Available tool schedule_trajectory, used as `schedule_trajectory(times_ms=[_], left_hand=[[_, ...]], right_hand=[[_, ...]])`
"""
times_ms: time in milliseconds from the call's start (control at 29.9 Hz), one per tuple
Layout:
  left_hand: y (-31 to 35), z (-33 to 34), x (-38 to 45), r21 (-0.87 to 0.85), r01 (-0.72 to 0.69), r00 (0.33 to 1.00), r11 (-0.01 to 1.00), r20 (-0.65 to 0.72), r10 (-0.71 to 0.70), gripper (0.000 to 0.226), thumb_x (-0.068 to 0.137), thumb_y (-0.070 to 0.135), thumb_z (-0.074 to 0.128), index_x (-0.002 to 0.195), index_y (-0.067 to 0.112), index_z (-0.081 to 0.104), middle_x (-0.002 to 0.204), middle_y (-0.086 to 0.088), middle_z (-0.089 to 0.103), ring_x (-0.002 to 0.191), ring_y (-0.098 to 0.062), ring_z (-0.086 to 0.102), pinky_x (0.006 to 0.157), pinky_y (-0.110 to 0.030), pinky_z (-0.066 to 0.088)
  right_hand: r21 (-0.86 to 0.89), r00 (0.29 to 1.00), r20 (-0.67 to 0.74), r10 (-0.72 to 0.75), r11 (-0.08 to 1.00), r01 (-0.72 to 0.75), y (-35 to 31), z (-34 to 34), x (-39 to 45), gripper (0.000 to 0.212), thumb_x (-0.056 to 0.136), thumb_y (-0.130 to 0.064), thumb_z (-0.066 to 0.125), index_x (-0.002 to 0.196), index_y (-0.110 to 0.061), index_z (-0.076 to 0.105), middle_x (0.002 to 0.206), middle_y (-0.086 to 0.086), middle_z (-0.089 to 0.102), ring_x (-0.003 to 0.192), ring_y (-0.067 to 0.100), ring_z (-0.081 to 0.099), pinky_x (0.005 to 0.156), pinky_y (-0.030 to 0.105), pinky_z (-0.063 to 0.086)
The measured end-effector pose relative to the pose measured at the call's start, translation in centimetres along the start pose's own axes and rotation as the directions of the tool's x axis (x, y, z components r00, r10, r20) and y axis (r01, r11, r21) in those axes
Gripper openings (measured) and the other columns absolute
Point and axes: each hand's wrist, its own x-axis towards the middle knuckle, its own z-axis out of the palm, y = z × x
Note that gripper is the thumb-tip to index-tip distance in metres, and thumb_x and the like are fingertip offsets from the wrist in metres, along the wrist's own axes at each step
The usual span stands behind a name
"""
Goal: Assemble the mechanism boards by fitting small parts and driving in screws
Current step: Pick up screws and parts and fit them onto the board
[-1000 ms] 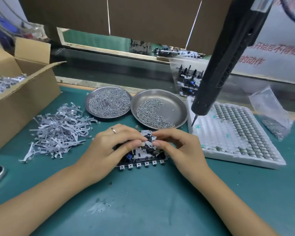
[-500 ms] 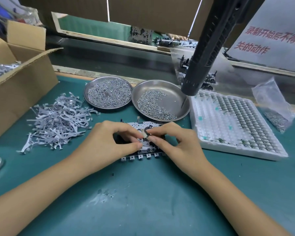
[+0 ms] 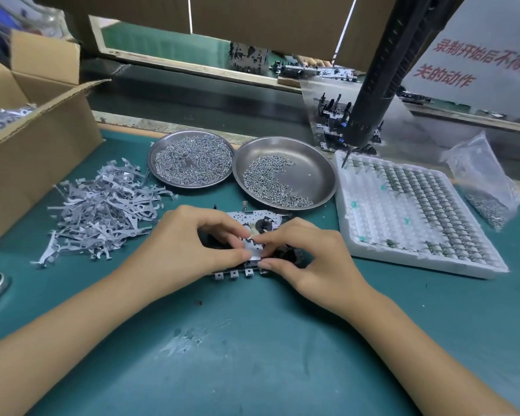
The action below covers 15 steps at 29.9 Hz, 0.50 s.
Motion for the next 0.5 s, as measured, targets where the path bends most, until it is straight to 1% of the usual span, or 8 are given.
schedule_trajectory(times_ms=[67,134,200,301,367,501], left_hand=[[-0.08,0.06,0.05,-0.011,0.009,1.0,1.0,0.003,-0.009,0.019,0.07,0.028,0.078,0.082,0.042,0.072,0.073,0.012,0.072,0.072,-0.004,0.067,0.075,-0.027,0.053],[-0.16,0.16,0.07,-0.007,0.003,1.0,1.0,0.007,-0.003,0.017,0.072,0.024,0.077,0.082,0.037,0.073,0.073,0.012,0.072,0.073,-0.003,0.066,0.078,-0.026,0.052],[-0.2,0.29,0.05,-0.001,-0.009,1.0,1.0,0.015,0.009,0.019,0.073,0.019,0.077,0.084,0.035,0.072,0.073,0.011,0.072,0.072,-0.002,0.065,0.078,-0.022,0.05],[-0.39,0.31,0.21,-0.015,-0.002,1.0,1.0,0.021,0.003,0.022,0.073,0.017,0.078,0.086,0.034,0.072,0.073,0.01,0.072,0.066,-0.002,0.062,0.065,-0.014,0.048],[-0.54,0.26,0.34,-0.031,0.018,0.999,0.999,0.03,-0.017,0.022,0.073,0.017,0.078,0.088,0.033,0.072,0.074,0.009,0.073,0.062,-0.003,0.06,0.058,-0.013,0.047],[-0.68,0.21,0.43,-0.04,0.025,0.999,0.999,0.028,-0.024,0.024,0.071,0.018,0.079,0.088,0.034,0.071,0.074,0.009,0.073,0.06,-0.004,0.059,0.054,-0.016,0.048]], right_hand=[[-0.002,1.0,-0.007,0.001,1.0,-0.001,0.09,0.12,-0.1,0.03,0.075,-0.003,0.077,0.103,-0.011,0.072,0.081,0.0,0.07,0.082,0.012,0.059,0.076,0.021,0.048],[-0.016,1.0,-0.03,0.002,1.0,-0.002,0.09,0.39,-0.23,0.03,0.075,-0.003,0.077,0.103,-0.011,0.072,0.08,-0.002,0.069,0.081,0.01,0.057,0.076,0.017,0.046],[-0.026,0.998,-0.063,-0.003,1.0,0.001,0.03,0.69,-0.34,0.028,0.074,-0.003,0.077,0.101,-0.011,0.073,0.079,-0.001,0.068,0.079,0.011,0.058,0.075,0.018,0.047],[-0.049,0.995,-0.098,-0.011,0.999,0.007,-0.04,0.98,-0.41,0.027,0.073,-0.001,0.077,0.099,-0.01,0.073,0.079,0.001,0.068,0.078,0.013,0.058,0.075,0.02,0.047],[-0.05,0.994,-0.107,-0.006,0.999,0.001,-0.02,1.0,-0.41,0.027,0.073,-0.001,0.077,0.098,-0.009,0.073,0.079,0.001,0.068,0.078,0.011,0.056,0.075,0.019,0.046],[-0.035,0.996,-0.091,0.006,0.999,-0.01,-0.04,0.97,-0.42,0.024,0.075,-0.003,0.076,0.098,-0.009,0.073,0.08,0.002,0.068,0.079,0.013,0.057,0.076,0.02,0.047]])
